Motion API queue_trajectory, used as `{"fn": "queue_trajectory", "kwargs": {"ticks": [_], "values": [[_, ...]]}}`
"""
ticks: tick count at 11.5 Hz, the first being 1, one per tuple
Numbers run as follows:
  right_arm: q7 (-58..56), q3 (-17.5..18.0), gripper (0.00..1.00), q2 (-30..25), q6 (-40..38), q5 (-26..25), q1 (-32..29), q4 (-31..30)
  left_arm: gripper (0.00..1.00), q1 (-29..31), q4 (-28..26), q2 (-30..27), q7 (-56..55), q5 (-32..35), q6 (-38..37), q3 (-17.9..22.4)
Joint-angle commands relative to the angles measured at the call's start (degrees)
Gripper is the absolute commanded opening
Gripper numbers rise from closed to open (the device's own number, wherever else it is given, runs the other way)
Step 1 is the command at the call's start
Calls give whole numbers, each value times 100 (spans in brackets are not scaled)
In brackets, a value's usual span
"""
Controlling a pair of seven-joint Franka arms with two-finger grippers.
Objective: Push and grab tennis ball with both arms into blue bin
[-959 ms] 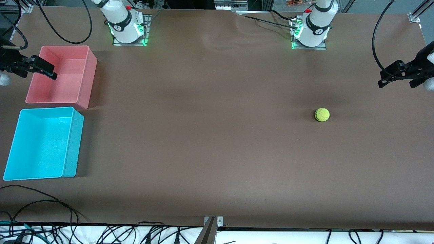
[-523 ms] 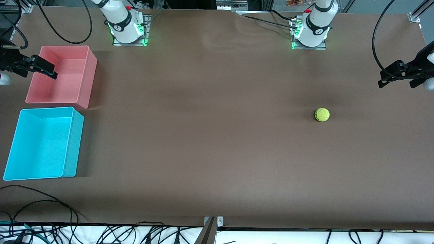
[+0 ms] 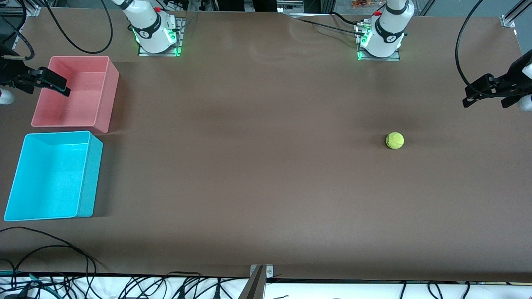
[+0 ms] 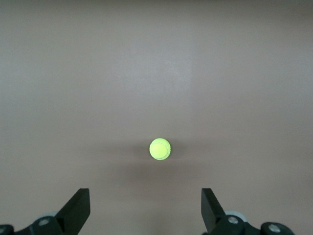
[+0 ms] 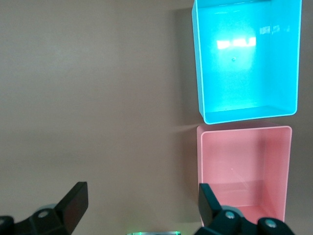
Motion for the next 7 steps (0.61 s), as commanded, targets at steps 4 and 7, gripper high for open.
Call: {"fn": "queue_trajectory", "kwargs": {"ticks": [4, 7], "values": [[-2, 1, 100, 21, -120, 104, -42, 110, 100, 5, 215, 81, -47, 135, -143, -44], [-2, 1, 100, 21, -120, 104, -42, 101, 100, -39, 215, 81, -47, 136, -143, -53]]}}
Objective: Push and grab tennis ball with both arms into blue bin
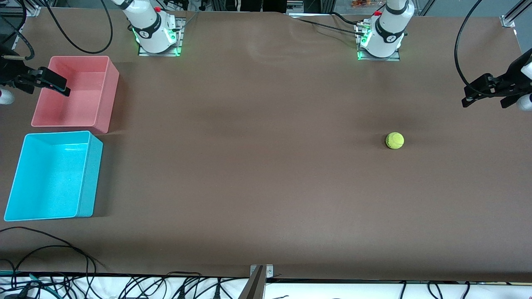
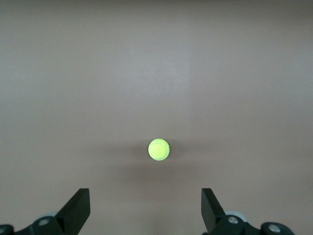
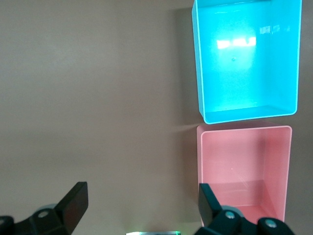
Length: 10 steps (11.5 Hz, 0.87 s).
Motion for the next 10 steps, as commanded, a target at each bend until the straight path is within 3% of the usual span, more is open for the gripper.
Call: {"fn": "queue_trajectory", "kwargs": {"ticks": [1, 10], "values": [[-2, 2, 100, 21, -114, 104, -42, 101, 100, -25, 207, 81, -47, 127, -143, -21], [-2, 2, 100, 29, -105, 104, -42, 101, 100, -7, 198, 81, -38, 127, -283, -21]]}}
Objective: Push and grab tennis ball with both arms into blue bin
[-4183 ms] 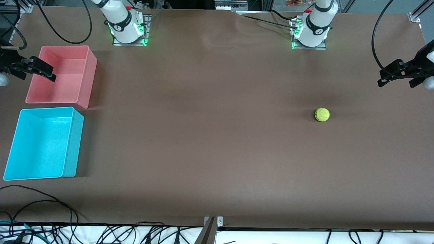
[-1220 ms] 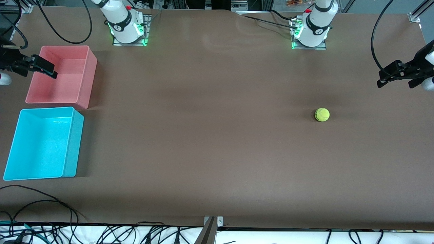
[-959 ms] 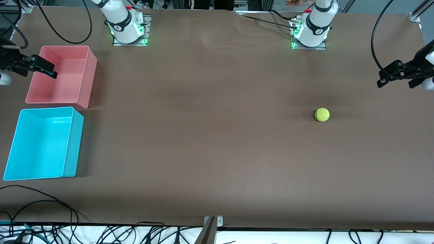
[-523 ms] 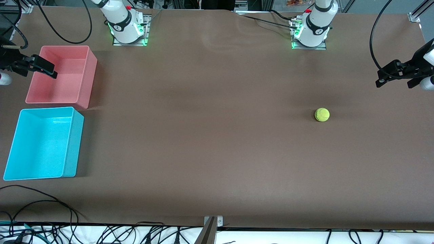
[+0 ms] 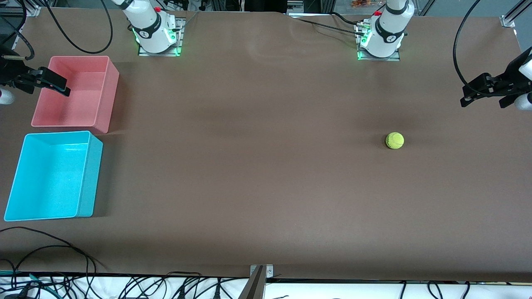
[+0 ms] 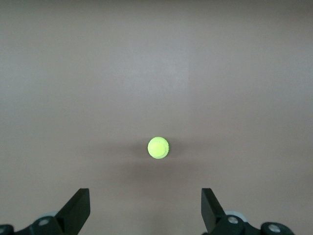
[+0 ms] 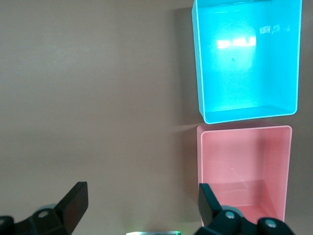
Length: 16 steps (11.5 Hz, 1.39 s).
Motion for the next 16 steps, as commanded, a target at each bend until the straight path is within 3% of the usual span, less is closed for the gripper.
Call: {"fn": "queue_trajectory", "kwargs": {"ticks": [1, 9, 12, 14, 16], "values": [[-2, 2, 100, 28, -103, 104, -42, 102, 100, -10, 190, 90, -29, 127, -237, -5], [-2, 2, 100, 28, -112, 113, -42, 102, 100, 68, 164, 554, -12, 127, -2, 30], [-2, -68, 100, 28, -121, 139, -42, 102, 100, 182, -336, 564, 50, 127, 622, 30], [-2, -68, 100, 28, -121, 148, -42, 102, 100, 332, -950, 302, 269, 100, 1246, 30], [-2, -68, 100, 28, -121, 148, -42, 102, 100, 341, -1364, 301, 226, 127, 1379, 30]]}}
